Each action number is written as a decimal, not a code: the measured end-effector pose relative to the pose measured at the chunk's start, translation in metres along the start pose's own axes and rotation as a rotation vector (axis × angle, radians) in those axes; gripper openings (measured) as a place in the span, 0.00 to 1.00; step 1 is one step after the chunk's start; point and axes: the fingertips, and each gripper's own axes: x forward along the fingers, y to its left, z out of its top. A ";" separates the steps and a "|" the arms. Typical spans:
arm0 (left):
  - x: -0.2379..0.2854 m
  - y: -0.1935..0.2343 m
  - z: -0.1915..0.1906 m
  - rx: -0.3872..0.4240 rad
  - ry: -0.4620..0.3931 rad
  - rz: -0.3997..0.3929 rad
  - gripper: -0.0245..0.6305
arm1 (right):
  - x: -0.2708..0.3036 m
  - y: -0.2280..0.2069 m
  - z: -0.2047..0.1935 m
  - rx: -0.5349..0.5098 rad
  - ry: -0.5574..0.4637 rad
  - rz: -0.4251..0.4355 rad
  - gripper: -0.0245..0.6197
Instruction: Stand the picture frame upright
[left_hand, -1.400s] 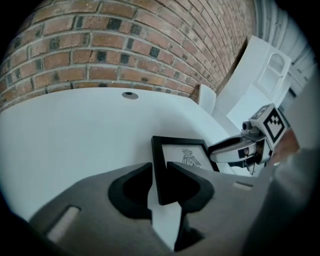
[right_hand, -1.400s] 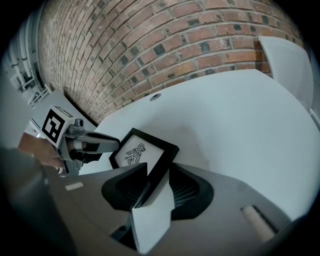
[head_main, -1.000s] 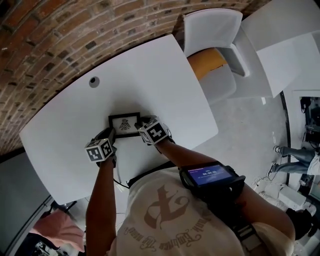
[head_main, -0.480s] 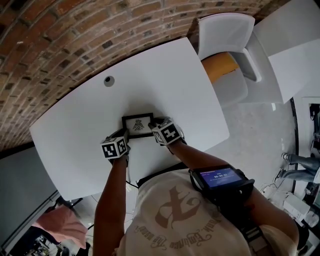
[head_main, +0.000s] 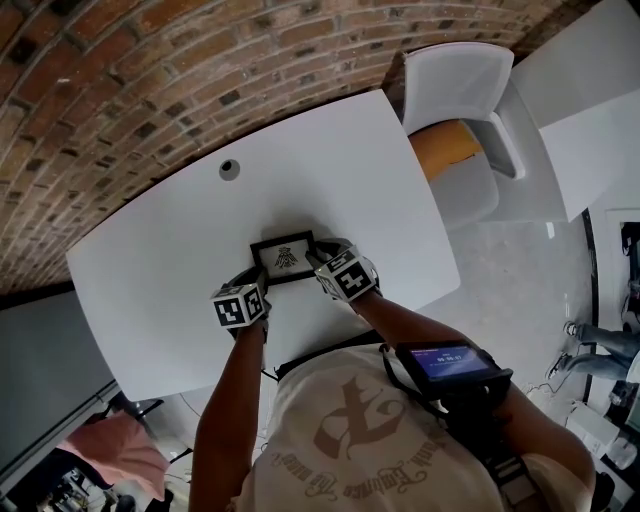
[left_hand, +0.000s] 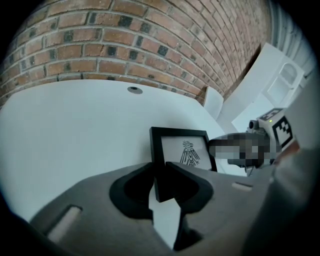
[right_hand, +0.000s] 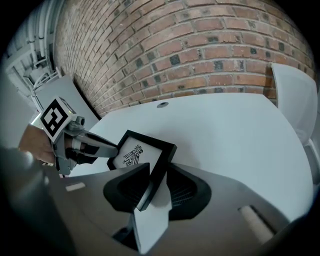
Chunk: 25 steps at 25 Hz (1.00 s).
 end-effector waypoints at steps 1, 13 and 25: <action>-0.001 -0.003 0.001 -0.003 -0.008 -0.003 0.16 | -0.002 -0.001 0.001 -0.010 -0.005 -0.002 0.22; 0.005 -0.028 0.037 0.005 -0.119 -0.051 0.16 | -0.023 -0.031 0.034 -0.106 -0.134 0.012 0.21; 0.025 -0.046 0.099 0.083 -0.176 -0.032 0.16 | -0.031 -0.079 0.102 -0.200 -0.244 -0.005 0.19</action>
